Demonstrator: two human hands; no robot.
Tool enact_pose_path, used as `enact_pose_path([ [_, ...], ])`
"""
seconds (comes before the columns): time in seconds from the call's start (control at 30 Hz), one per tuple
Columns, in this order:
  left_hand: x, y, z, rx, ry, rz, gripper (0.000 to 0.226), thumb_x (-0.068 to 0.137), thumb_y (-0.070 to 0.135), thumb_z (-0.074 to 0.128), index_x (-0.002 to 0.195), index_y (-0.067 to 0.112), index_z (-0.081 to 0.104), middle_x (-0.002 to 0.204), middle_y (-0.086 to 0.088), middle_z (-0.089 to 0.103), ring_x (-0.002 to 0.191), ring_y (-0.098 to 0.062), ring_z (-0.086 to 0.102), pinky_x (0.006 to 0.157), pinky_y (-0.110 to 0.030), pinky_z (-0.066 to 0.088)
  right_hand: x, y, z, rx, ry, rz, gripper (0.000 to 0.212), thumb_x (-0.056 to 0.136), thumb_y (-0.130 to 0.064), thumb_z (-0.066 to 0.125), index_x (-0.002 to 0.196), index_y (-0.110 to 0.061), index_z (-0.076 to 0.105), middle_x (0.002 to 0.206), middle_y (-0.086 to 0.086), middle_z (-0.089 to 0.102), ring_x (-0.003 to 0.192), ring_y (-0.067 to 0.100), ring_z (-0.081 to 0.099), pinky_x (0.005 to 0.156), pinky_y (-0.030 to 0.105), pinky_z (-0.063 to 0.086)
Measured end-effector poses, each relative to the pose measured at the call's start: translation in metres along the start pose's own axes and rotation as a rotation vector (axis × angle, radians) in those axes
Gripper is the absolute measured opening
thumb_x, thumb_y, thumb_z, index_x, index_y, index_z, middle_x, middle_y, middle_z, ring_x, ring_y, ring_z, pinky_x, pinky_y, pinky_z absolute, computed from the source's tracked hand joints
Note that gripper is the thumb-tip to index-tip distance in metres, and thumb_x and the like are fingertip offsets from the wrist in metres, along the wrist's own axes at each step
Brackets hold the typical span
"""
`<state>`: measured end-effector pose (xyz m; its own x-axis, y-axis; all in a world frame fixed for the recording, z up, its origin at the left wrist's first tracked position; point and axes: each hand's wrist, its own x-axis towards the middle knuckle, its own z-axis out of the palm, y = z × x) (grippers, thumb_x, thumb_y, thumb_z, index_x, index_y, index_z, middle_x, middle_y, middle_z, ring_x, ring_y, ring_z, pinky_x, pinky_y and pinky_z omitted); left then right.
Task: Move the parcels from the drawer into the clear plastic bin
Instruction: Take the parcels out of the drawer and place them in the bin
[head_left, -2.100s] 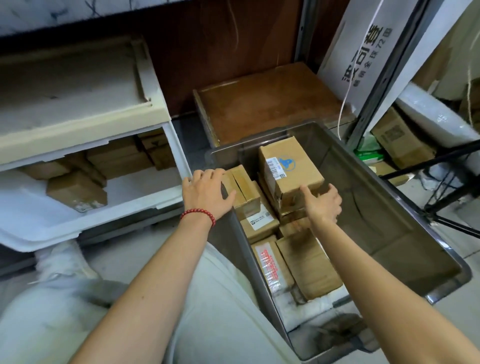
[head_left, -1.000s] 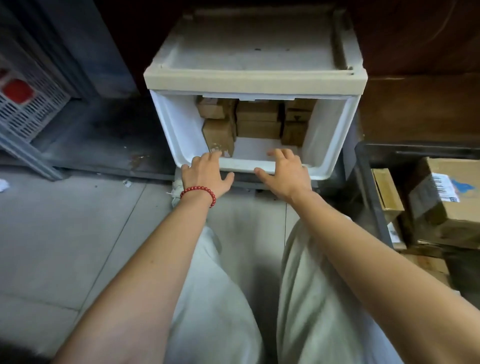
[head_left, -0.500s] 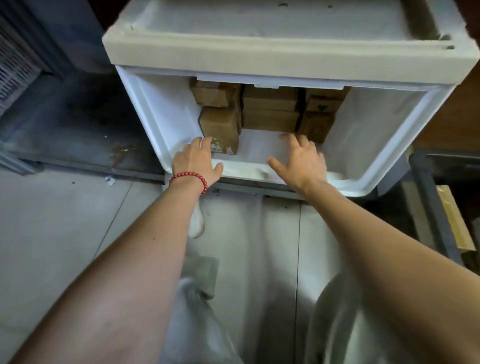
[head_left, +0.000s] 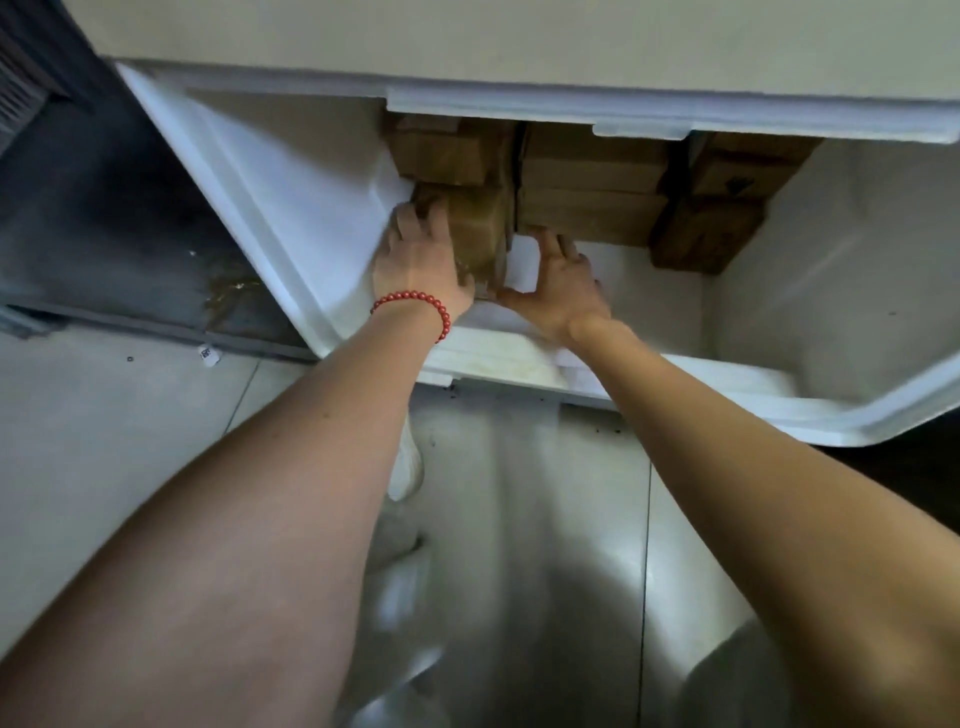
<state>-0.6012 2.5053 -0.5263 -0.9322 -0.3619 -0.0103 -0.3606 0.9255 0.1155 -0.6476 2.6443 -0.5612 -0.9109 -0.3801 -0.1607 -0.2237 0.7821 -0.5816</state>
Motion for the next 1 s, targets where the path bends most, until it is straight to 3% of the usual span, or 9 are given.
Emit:
enact_pose_path([
  [0.07, 0.004, -0.007, 0.001, -0.015, 0.036, 0.002, 0.091, 0.082, 0.036, 0.068, 0.149, 0.011, 0.012, 0.147, -0.018, 0.027, 0.135, -0.034, 0.032, 0.110, -0.040, 0.031, 0.010, 0.000, 0.004, 0.063, -0.022, -0.003, 0.091, 0.080, -0.052, 0.070, 0.149, -0.018, 0.021, 0.151, 0.006, 0.033, 0.134, 0.031, 0.036, 0.108, 0.047, 0.037],
  [0.17, 0.007, -0.008, 0.000, -0.017, 0.011, 0.061, 0.101, 0.078, 0.035, 0.074, 0.151, 0.012, 0.006, 0.153, -0.015, 0.023, 0.139, -0.032, 0.028, 0.115, -0.041, 0.026, 0.017, -0.001, 0.006, 0.213, -0.010, -0.026, 0.081, 0.083, -0.034, 0.071, 0.148, -0.020, 0.023, 0.145, 0.008, 0.042, 0.131, 0.030, 0.041, 0.107, 0.046, 0.038],
  [0.4, 0.002, -0.003, -0.009, -0.147, 0.022, 0.006, 0.083, 0.073, 0.035, 0.079, 0.137, 0.013, 0.031, 0.141, -0.011, 0.038, 0.130, -0.030, 0.041, 0.108, -0.039, 0.036, 0.007, -0.002, 0.004, 0.310, 0.048, -0.057, 0.065, 0.090, -0.021, 0.065, 0.145, -0.021, 0.031, 0.142, 0.006, 0.048, 0.126, 0.025, 0.047, 0.100, 0.031, 0.038],
  [0.6, -0.020, 0.010, -0.023, -0.195, 0.025, 0.042, 0.071, 0.077, 0.031, 0.077, 0.135, 0.024, 0.036, 0.132, -0.008, 0.044, 0.119, -0.030, 0.048, 0.096, -0.039, 0.042, -0.021, 0.003, -0.011, 0.261, -0.003, -0.042, 0.069, 0.091, -0.023, 0.064, 0.148, -0.022, 0.026, 0.146, 0.009, 0.043, 0.129, 0.028, 0.045, 0.103, 0.035, 0.038],
  [0.8, -0.063, 0.021, -0.047, -0.381, 0.083, -0.014, 0.068, 0.077, 0.020, 0.077, 0.132, 0.023, 0.038, 0.129, -0.012, 0.047, 0.115, -0.032, 0.051, 0.093, -0.045, 0.048, -0.071, -0.009, -0.037, 0.253, 0.026, -0.074, 0.065, 0.092, -0.025, 0.063, 0.146, -0.022, 0.026, 0.147, 0.008, 0.042, 0.126, 0.029, 0.048, 0.100, 0.035, 0.041],
  [1.0, -0.113, 0.017, -0.092, -0.519, 0.134, 0.006, 0.070, 0.073, 0.021, 0.080, 0.130, 0.020, 0.040, 0.132, -0.005, 0.047, 0.116, -0.022, 0.048, 0.085, -0.024, 0.035, -0.141, -0.017, -0.076, 0.225, -0.007, -0.158, 0.065, 0.092, -0.025, 0.064, 0.146, -0.026, 0.027, 0.147, 0.013, 0.038, 0.131, 0.030, 0.042, 0.109, 0.041, 0.035],
])
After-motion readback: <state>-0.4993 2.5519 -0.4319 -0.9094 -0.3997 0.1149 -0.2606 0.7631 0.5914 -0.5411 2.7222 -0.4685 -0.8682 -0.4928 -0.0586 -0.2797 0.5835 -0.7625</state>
